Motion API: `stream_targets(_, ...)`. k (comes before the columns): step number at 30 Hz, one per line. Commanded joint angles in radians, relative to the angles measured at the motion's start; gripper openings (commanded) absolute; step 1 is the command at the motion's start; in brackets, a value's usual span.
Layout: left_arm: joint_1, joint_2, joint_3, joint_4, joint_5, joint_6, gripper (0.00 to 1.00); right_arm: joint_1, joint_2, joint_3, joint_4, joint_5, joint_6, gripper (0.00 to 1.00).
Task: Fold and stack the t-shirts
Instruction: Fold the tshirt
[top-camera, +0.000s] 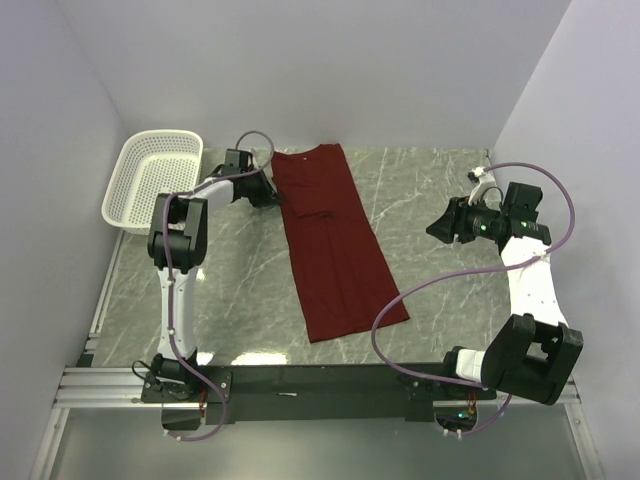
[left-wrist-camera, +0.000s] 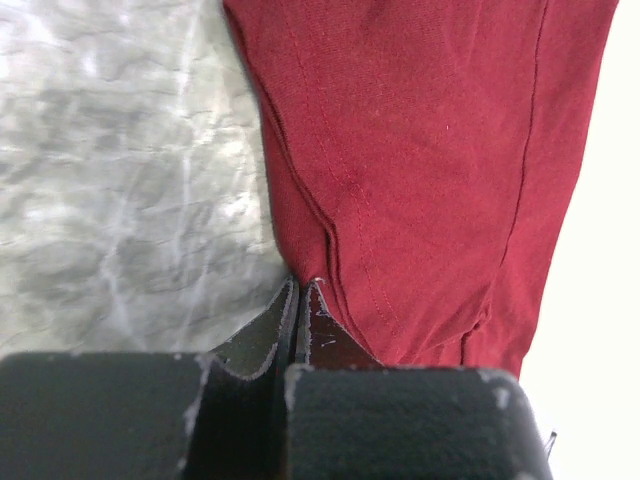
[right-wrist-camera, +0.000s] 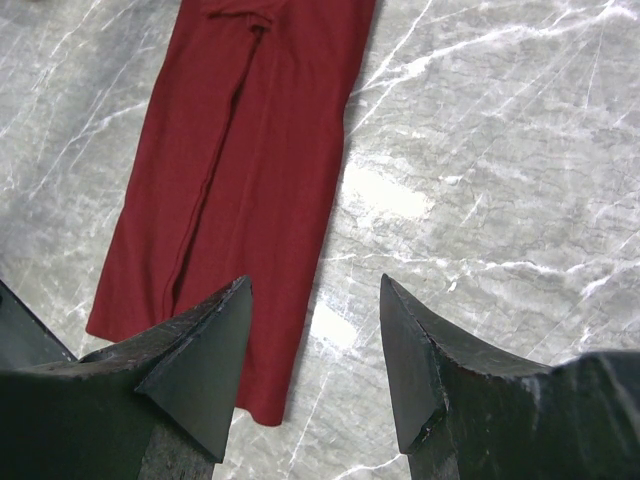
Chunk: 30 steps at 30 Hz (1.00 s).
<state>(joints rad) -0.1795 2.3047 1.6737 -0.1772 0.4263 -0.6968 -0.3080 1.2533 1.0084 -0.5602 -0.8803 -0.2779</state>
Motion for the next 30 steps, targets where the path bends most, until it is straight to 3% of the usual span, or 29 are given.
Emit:
stream_targets(1,0.008,-0.030,0.052,-0.057,-0.029,0.056,0.01,-0.008,-0.005,0.001,0.023,-0.011,-0.003,0.61)
stream_targets(7,0.015,-0.039,0.061,-0.059,-0.037,0.051,0.01,-0.008,-0.005,0.001,0.023,-0.009,-0.006,0.61)
stream_targets(9,0.021,-0.060,0.058,-0.061,-0.038,0.060,0.05,-0.008,-0.006,-0.001,0.019,-0.014,-0.014,0.61)
stream_targets(10,0.025,-0.076,0.051,-0.058,-0.038,0.063,0.20,-0.006,-0.008,-0.001,0.016,-0.017,-0.020,0.62)
stream_targets(12,0.023,-0.137,-0.026,0.014,-0.056,0.091,0.39,-0.005,-0.005,-0.002,-0.004,-0.026,-0.049,0.62)
stream_targets(14,0.023,-0.261,-0.121,0.066,-0.070,0.129,0.58,0.001,0.008,0.007,-0.029,-0.043,-0.096,0.62)
stream_targets(16,0.023,-0.382,-0.169,0.103,-0.086,0.163,0.64,0.021,0.020,0.018,-0.069,-0.048,-0.130,0.63)
stream_targets(23,-0.024,-0.786,-0.476,0.197,-0.047,0.467,0.68,0.159,-0.029,0.036,-0.175,0.067,-0.444,0.64)
stream_targets(26,-0.147,-1.009,-0.665,0.324,-0.090,0.612,0.74,0.190,-0.110,0.013,-0.168,0.078,-0.576,0.68)
stream_targets(28,-0.242,-1.138,-0.742,0.366,-0.092,0.673,0.76,0.191,-0.192,-0.005,-0.174,-0.009,-0.682,0.72)
stream_targets(30,-0.306,-1.242,-0.833,0.393,-0.098,0.749,0.99,0.191,-0.283,-0.071,-0.146,-0.074,-0.840,0.88)
